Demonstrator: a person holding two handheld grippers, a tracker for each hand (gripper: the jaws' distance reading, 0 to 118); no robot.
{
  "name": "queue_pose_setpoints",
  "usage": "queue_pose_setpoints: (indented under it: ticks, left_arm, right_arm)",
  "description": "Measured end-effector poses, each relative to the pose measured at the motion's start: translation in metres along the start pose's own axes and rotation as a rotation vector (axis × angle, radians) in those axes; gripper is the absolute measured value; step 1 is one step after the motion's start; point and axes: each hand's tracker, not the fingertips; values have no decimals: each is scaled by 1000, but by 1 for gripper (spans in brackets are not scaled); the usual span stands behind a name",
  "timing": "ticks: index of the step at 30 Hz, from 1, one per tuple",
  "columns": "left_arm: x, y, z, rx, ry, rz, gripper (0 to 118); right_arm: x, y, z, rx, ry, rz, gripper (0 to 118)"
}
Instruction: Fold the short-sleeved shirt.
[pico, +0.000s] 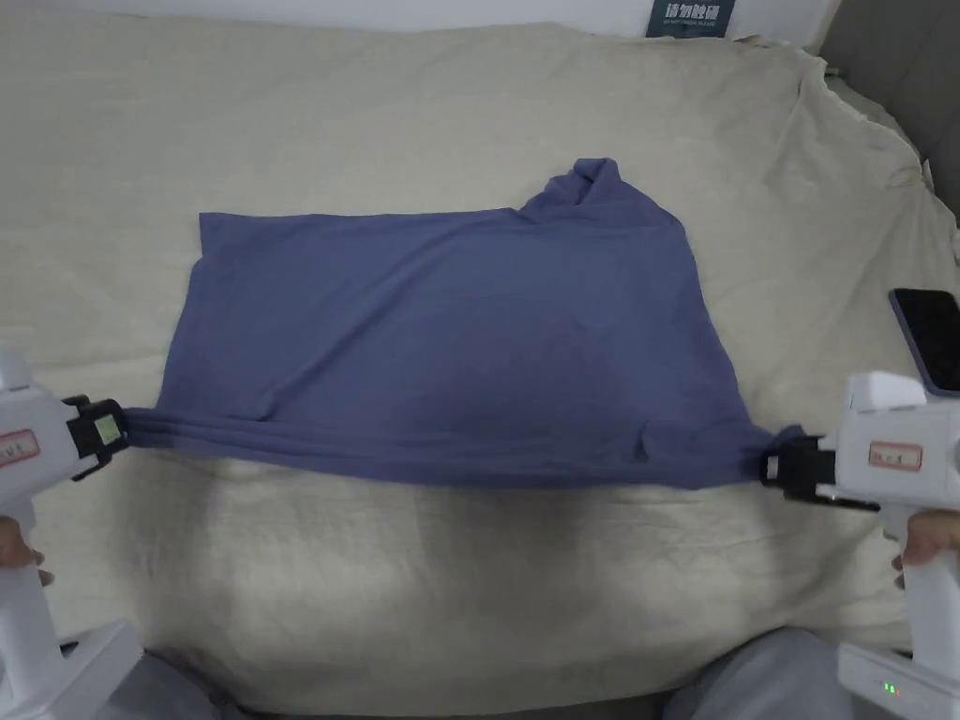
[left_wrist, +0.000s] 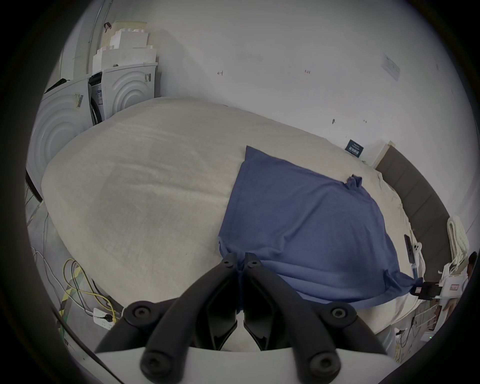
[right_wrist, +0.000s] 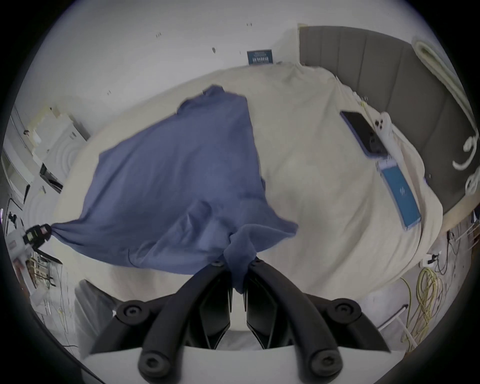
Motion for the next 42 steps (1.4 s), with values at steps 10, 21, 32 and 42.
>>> queue_pose_setpoints:
  ticks: [10,21,32,42]
  left_arm:
    - [36,69,-68,8,42,-89,0]
    - [52,87,-186,-74,123,-120,0]
    - [60,78,-228,-122,222,-229,72]
    - [50,96,-97,262,215,-271,111]
  right_arm:
    - [-22,107,-50,63,-75,-23,6]
    - [-35,162,-153,-34,-188,-63,6]
    - [-29,170,-188,-97,-243,-90,36]
    - [-39,158,-47,310,-176,-3,111]
